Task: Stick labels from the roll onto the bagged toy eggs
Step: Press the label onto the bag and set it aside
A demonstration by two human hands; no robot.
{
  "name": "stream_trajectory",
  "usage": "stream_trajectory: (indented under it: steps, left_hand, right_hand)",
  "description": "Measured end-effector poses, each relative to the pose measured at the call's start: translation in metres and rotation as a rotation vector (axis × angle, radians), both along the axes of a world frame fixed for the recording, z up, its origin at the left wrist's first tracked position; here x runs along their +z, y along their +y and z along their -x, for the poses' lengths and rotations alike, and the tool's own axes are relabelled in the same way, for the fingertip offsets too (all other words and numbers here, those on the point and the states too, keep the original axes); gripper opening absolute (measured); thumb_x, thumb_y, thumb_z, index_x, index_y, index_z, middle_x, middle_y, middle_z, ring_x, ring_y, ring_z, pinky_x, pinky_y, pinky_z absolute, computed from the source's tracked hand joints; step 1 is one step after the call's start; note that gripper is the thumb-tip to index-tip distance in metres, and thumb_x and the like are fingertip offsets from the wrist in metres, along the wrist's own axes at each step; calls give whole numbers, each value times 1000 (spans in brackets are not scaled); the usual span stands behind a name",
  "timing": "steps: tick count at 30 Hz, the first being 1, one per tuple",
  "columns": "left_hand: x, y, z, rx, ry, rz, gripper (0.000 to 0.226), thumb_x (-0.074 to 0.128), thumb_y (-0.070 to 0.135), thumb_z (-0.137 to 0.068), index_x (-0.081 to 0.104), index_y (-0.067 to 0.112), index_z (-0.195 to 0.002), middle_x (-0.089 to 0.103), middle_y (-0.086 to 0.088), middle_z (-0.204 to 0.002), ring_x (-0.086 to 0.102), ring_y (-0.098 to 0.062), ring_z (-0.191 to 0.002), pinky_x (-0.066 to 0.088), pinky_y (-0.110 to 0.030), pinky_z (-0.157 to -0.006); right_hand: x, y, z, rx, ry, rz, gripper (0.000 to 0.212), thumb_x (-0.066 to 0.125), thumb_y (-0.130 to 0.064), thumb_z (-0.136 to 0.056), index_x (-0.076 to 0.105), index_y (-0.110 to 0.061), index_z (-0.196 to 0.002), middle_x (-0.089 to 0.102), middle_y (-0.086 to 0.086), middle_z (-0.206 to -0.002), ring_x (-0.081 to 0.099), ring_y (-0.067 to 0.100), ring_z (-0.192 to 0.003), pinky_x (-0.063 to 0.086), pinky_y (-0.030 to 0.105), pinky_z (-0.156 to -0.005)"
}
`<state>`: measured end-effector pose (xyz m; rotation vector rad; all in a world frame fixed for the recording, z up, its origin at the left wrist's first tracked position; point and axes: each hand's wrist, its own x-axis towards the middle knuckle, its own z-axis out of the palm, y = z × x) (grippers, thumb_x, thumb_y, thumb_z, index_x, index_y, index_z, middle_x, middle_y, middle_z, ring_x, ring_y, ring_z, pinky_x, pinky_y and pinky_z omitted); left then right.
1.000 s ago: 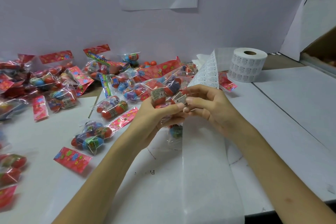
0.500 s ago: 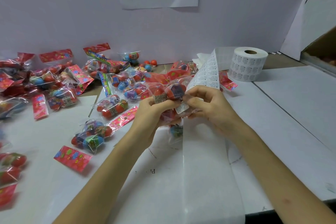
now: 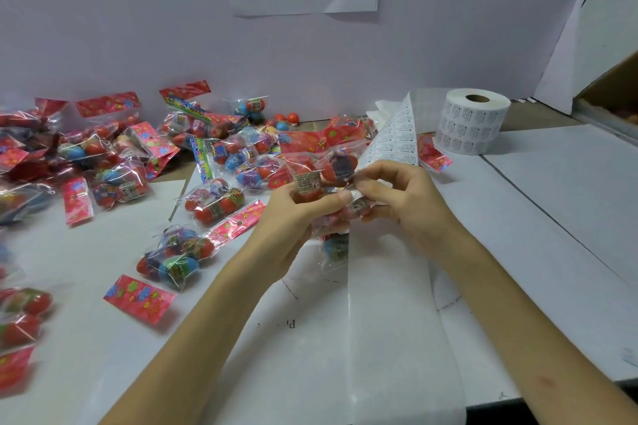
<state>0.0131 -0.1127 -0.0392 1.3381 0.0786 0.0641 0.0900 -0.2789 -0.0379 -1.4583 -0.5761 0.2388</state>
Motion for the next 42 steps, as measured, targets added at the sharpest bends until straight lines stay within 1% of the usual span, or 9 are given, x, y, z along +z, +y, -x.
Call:
stream_trajectory:
  steps: [7, 10, 17, 21, 25, 29, 34, 36, 42]
  left_hand:
    - [2, 1, -1, 20, -4, -15, 43, 81, 14, -73, 71, 5, -114, 79, -13, -107, 77, -33, -98, 63, -31, -76]
    - [1, 2, -1, -16, -14, 17, 48, 80, 12, -74, 69, 3, -119, 77, -16, -111, 76, -34, -102, 62, -31, -80]
    - [3, 5, -1, -30, -19, 64, 56, 79, 9, -73, 64, -3, -126, 76, -19, -115, 75, -35, -103, 62, -33, -83]
    - [2, 3, -2, -16, -33, 41, 55, 78, 10, -75, 64, -2, -127, 76, -18, -116, 74, -36, -105, 62, -37, -87]
    - [1, 4, -2, -28, -35, 85, 42, 70, 3, -86, 63, -4, -126, 74, -20, -120, 73, -38, -109, 62, -40, -90]
    - [-1, 4, -2, -6, -24, 83, 38, 68, 3, -89, 63, -3, -126, 74, -19, -120, 73, -37, -109, 62, -42, -91]
    - [-4, 2, -2, 93, -59, -25, 24, 72, -4, -88, 72, 7, -109, 78, -16, -107, 76, -35, -100, 64, -37, -83]
    - [-4, 1, -2, 74, -68, -19, 24, 72, -6, -86, 73, 8, -105, 79, -16, -104, 76, -33, -98, 63, -33, -78]
    - [-2, 6, -2, -58, -41, 43, 43, 80, 5, -79, 68, 2, -120, 76, -17, -115, 74, -35, -105, 63, -34, -82]
  right_hand:
    - [1, 0, 1, -7, -17, 40, 3, 74, -14, -90, 74, -17, -91, 71, -2, -85, 71, 18, -70, 56, 28, -58]
    - [3, 0, 3, 5, -23, 33, 16, 77, -22, -79, 73, -15, -93, 73, -6, -82, 71, 17, -68, 57, 26, -59]
    - [2, -1, 1, 50, 51, -21, 10, 67, -8, -93, 73, -11, -100, 71, 9, -97, 72, 16, -74, 59, 25, -64]
    - [1, -3, 0, 89, 8, 1, 21, 79, -23, -81, 75, -20, -101, 73, 0, -95, 75, 19, -83, 60, 26, -69]
    - [0, -5, -3, 155, 41, -40, 27, 79, -12, -77, 77, -25, -101, 71, 18, -112, 75, 28, -91, 60, 34, -79]
    - [-1, -6, -4, 174, 41, -40, 32, 75, -7, -76, 74, -19, -106, 68, 19, -117, 74, 24, -89, 60, 30, -77]
    - [1, -3, 0, 111, 31, -37, 20, 83, -15, -77, 73, -17, -94, 71, 4, -96, 72, 17, -77, 60, 29, -69]
    - [0, -1, 0, 53, 11, -21, 11, 77, -15, -80, 73, -15, -90, 72, -3, -87, 70, 17, -71, 60, 29, -65]
    - [5, -3, -2, 103, 155, -32, 11, 60, -1, -96, 70, -5, -100, 71, 9, -88, 70, 22, -76, 61, 34, -66]
